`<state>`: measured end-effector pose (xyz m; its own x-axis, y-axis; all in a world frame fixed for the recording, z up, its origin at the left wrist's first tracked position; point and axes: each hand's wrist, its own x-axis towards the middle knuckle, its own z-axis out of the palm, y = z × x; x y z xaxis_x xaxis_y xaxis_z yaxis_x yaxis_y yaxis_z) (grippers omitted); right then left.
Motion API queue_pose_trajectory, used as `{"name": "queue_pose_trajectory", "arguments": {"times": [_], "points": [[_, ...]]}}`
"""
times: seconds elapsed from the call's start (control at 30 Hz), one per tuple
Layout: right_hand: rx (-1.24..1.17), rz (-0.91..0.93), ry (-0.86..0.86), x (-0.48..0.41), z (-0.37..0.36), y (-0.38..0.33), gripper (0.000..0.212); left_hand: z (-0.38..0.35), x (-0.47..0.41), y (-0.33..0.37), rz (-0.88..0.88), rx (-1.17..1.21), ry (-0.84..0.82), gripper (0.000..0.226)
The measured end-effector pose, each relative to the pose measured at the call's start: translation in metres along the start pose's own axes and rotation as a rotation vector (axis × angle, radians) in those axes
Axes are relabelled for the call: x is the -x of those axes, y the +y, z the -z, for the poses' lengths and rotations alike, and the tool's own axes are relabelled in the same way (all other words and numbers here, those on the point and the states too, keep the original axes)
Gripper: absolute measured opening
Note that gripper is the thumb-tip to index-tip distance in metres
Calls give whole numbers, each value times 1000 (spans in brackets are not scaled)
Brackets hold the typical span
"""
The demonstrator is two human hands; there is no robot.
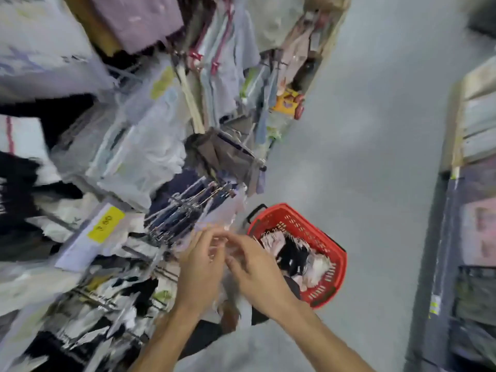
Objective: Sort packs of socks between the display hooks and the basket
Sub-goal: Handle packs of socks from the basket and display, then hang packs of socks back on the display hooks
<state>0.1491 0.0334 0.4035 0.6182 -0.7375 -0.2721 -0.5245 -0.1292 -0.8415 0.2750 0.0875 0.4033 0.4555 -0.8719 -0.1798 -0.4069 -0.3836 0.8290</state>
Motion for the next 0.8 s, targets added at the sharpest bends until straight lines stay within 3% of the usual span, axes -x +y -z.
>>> {"name": "queue_pose_trajectory", "arguments": {"times": [0.2,0.3,0.4,0.57,0.7,0.8], "points": [[31,-348,-69,18,49,140,30,-143,-18,-44,221,-160,-541,22],[26,-483,-76,13,53,210,25,-208,-30,-81,358,-193,-680,19],[17,-585,-79,-6,41,281,19,-268,-51,-127,495,-187,-726,16],[-3,-676,-75,-67,-7,408,34,-365,-102,-220,719,-103,-638,17],[-21,-759,-33,-126,-62,516,42,-444,-157,-300,769,-83,-573,10],[-74,-763,-34,-164,-99,576,47,-495,-185,-352,803,-98,-525,18]]}}
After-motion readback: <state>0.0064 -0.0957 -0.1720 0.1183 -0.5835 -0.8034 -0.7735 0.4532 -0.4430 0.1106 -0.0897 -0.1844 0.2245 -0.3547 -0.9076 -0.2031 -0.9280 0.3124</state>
